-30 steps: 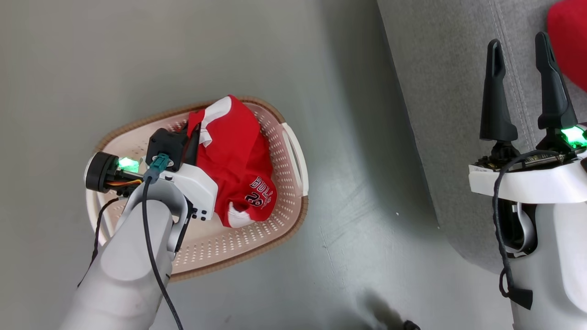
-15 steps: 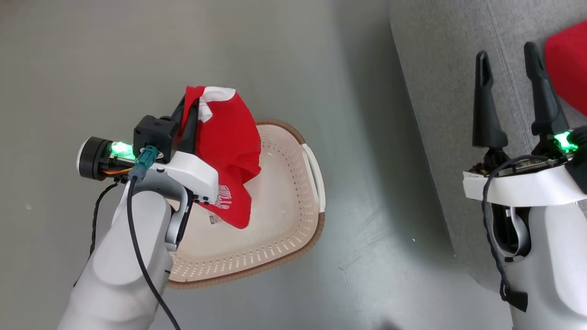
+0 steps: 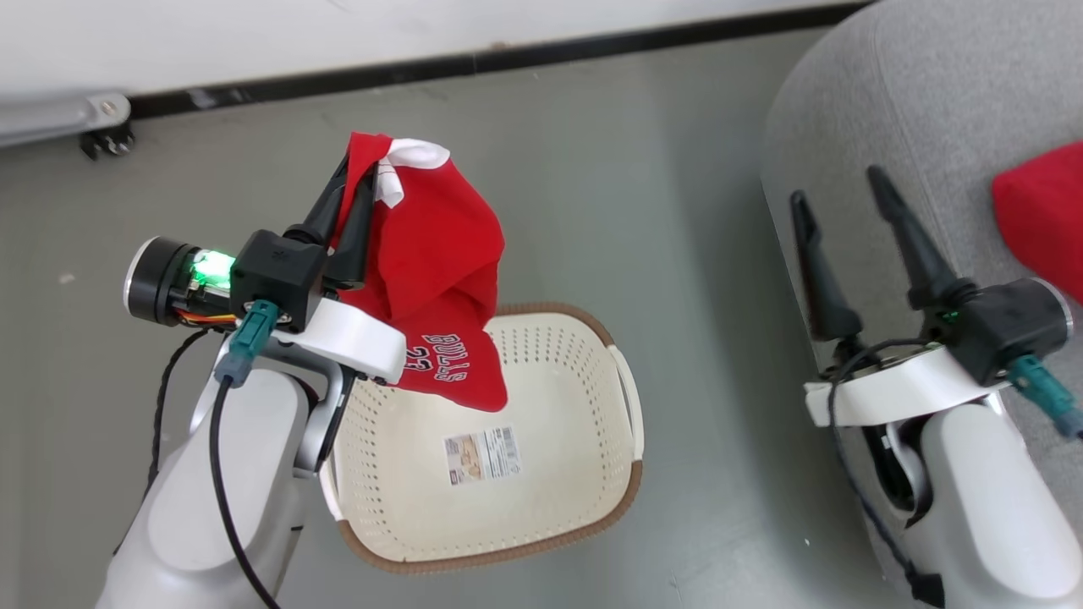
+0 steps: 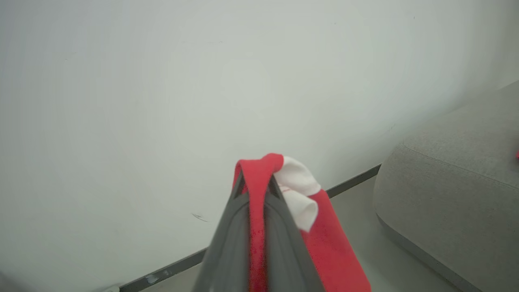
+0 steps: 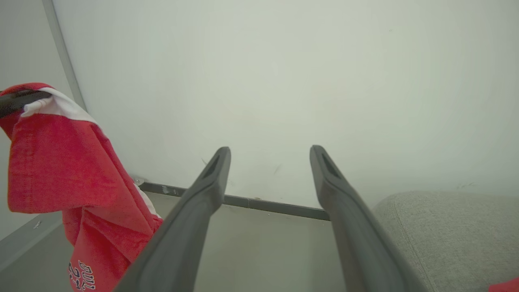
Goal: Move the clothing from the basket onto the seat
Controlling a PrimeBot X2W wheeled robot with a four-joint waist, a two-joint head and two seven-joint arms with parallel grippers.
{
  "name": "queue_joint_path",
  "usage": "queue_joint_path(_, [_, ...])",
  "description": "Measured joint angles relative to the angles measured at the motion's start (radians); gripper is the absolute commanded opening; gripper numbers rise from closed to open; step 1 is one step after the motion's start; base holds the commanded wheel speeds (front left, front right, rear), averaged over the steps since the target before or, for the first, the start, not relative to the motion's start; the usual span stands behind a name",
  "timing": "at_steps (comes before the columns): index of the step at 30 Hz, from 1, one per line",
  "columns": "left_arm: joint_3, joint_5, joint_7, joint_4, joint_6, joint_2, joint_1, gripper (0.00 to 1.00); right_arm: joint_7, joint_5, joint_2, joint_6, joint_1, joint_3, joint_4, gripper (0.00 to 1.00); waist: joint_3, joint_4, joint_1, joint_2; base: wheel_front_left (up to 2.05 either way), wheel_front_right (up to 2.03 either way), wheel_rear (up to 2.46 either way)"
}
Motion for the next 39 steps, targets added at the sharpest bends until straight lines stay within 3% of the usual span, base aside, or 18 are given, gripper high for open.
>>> queue_joint_path(19, [-0.031,0.011,0.0,-0.092,-0.048,0.042,0.002,0.0,0.009,0.013,-0.067,0.0,0.031,0.221,0.097,1.0,-0.163,0.048,0.0,0.0,0.0,0.0,0.0])
queue_joint_path(39, [-0.07,-0.004,0.06,-0.181,-0.122,0.048,0.002,0.0,0.059,0.136,-0.156,0.0,0.055,0.439,0.092,1.0,-0.309,0.065,0.0,0.0,0.0,0.0,0.0])
